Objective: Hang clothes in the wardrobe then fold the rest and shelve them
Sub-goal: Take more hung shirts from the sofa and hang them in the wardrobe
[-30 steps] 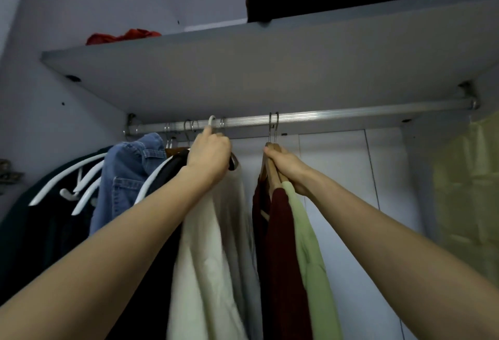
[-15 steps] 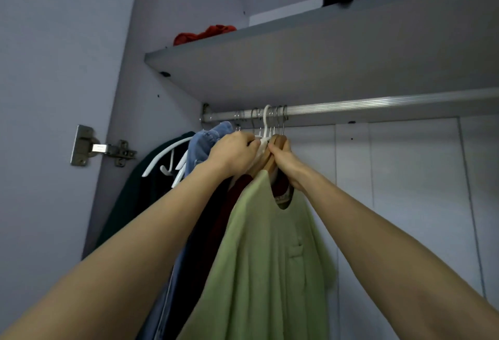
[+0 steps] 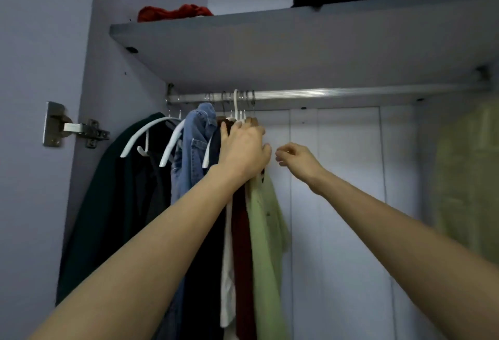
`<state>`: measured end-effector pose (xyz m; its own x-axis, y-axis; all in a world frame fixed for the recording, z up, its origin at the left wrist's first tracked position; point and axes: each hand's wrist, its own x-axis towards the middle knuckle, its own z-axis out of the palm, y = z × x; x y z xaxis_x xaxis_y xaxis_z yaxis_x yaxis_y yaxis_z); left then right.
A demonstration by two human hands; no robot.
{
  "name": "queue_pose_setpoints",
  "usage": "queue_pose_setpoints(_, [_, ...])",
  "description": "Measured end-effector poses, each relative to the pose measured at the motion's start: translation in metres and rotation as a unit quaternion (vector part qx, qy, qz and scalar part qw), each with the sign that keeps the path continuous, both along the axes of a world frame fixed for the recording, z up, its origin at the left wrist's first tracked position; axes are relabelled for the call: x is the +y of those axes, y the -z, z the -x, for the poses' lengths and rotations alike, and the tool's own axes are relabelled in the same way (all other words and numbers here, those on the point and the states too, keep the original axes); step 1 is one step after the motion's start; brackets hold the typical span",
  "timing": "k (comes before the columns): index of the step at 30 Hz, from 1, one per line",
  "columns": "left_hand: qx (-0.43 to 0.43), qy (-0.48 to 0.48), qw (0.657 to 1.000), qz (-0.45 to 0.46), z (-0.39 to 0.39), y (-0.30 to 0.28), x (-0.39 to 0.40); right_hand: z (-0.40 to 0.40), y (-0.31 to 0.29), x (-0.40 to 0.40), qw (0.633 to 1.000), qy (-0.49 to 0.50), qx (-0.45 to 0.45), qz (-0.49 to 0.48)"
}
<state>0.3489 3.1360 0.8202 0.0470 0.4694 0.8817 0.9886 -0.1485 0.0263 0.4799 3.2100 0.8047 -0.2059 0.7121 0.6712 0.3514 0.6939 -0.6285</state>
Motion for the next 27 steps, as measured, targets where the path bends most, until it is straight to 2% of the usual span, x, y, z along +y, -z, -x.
queue_pose_setpoints(2, [0.019,0.069,0.997,0.036,-0.016,0.017,-0.008,-0.031,0.023,-0.029,0.994,0.088,-0.063,0.007])
queue_pose_setpoints(4, [0.031,0.122,0.988,0.086,-0.033,0.034,-0.013,-0.061,0.051,-0.052,0.972,0.178,-0.153,0.013])
queue_pose_setpoints(8, [0.102,0.198,0.952,0.208,-0.087,0.087,-0.038,-0.126,0.129,-0.124,0.892,0.325,-0.306,0.076])
queue_pose_setpoints(10, [0.132,0.216,0.935,0.248,-0.105,0.112,-0.05,-0.146,0.159,-0.147,0.874,0.344,-0.328,0.1])
queue_pose_setpoints(12, [0.16,0.267,0.901,0.301,-0.142,0.147,-0.075,-0.176,0.196,-0.202,0.843,0.375,-0.351,0.162])
queue_pose_setpoints(15, [0.203,0.341,0.837,0.377,-0.196,0.204,-0.122,-0.215,0.249,-0.286,0.779,0.419,-0.385,0.263])
queue_pose_setpoints(18, [0.237,0.403,0.775,0.425,-0.248,0.256,-0.177,-0.25,0.293,-0.362,0.735,0.445,-0.383,0.34])
queue_pose_setpoints(27, [0.396,0.506,0.629,0.438,-0.409,0.361,-0.384,-0.348,0.372,-0.588,0.644,0.506,-0.324,0.474])
